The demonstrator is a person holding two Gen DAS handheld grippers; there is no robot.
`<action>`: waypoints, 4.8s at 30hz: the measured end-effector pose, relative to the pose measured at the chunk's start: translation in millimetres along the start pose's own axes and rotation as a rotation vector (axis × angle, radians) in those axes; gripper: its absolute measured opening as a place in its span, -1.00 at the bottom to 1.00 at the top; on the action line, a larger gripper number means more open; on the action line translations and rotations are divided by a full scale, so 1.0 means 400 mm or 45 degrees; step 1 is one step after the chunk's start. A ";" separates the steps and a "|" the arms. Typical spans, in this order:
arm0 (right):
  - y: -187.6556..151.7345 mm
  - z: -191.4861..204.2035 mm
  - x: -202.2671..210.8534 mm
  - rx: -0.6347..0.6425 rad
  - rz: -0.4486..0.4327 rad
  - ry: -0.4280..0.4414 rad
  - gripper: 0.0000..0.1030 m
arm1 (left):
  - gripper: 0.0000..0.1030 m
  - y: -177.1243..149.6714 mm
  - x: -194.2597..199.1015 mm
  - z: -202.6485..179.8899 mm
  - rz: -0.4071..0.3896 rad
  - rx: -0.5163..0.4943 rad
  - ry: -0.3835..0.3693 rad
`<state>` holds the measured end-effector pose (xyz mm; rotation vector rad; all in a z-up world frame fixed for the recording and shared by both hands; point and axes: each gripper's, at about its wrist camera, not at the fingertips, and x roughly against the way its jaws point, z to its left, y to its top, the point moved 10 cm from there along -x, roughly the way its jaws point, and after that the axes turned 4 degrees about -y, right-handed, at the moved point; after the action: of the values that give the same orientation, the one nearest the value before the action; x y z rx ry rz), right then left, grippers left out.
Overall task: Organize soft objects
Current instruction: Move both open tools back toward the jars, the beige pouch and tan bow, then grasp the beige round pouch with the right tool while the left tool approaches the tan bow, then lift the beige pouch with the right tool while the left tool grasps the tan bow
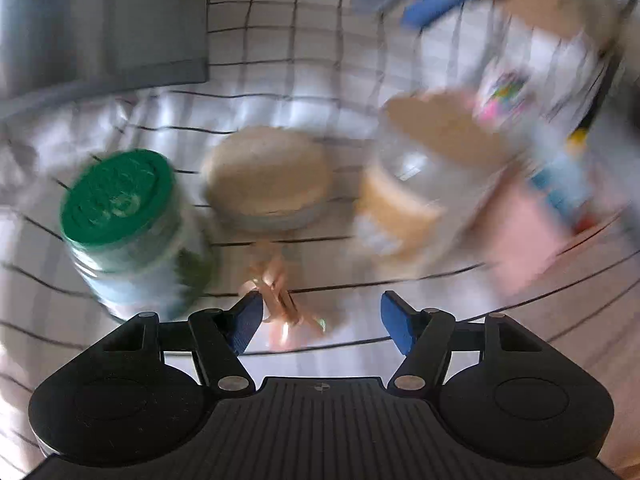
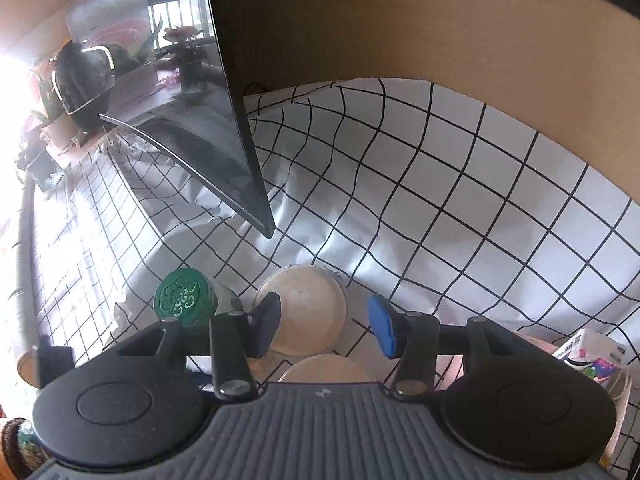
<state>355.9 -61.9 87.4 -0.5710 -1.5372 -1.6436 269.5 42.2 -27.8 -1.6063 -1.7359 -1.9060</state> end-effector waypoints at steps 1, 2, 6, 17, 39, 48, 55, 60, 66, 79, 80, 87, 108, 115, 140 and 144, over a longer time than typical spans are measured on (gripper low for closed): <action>0.000 0.002 0.001 0.008 0.000 0.006 -0.06 | 0.38 0.006 0.018 -0.010 -0.026 0.019 -0.043; 0.000 0.007 0.001 0.017 0.001 0.012 -0.06 | 0.38 0.011 0.034 -0.016 -0.051 0.018 -0.050; -0.007 0.022 -0.010 0.046 0.020 0.030 -0.06 | 0.37 0.020 0.040 0.020 -0.071 0.071 0.088; 0.015 -0.005 -0.150 -0.012 0.233 0.074 -0.06 | 0.01 0.007 -0.056 0.066 -0.011 0.182 0.169; -0.003 -0.042 -0.431 -0.174 0.607 0.454 0.24 | -0.67 0.027 -0.011 0.074 -0.124 0.161 0.114; -0.009 -0.045 -0.430 -0.163 0.621 0.554 0.26 | -0.67 0.109 -0.006 0.067 -0.178 0.066 0.135; -0.012 -0.034 -0.429 -0.123 0.621 0.557 0.26 | -0.70 0.105 -0.041 0.092 -0.153 0.109 0.155; -0.010 -0.014 -0.421 -0.058 0.604 0.567 0.30 | -0.70 0.098 -0.057 0.100 -0.140 0.126 0.154; 0.004 0.010 -0.318 -0.023 0.523 0.635 0.30 | -0.70 0.083 -0.058 0.105 -0.134 0.156 0.147; 0.036 0.135 -0.262 0.170 0.397 0.458 0.09 | -0.70 0.073 -0.080 0.140 -0.122 0.229 0.120; 0.039 0.138 -0.274 0.168 0.397 0.445 0.06 | -0.70 0.069 -0.078 0.140 -0.119 0.232 0.120; 0.048 0.136 -0.342 0.083 0.430 0.456 -0.16 | -0.70 0.035 -0.048 0.144 -0.112 0.257 0.115; 0.015 0.053 -0.236 0.152 0.336 0.189 -0.23 | -0.64 0.063 -0.061 0.093 -0.011 0.234 0.223; 0.006 0.045 -0.237 0.150 0.314 0.159 -0.25 | -0.51 0.032 -0.082 0.081 0.080 0.156 0.277; -0.001 0.063 -0.272 0.227 0.289 0.097 -0.24 | -0.54 0.013 -0.068 0.081 0.022 0.130 0.247; -0.004 0.063 -0.271 0.229 0.291 0.097 -0.24 | -0.59 0.013 -0.066 0.082 0.019 0.129 0.250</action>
<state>412.8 -11.1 6.3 -0.5578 -1.4874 -1.3254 304.4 51.5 -50.4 -1.3444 -1.7053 -1.8658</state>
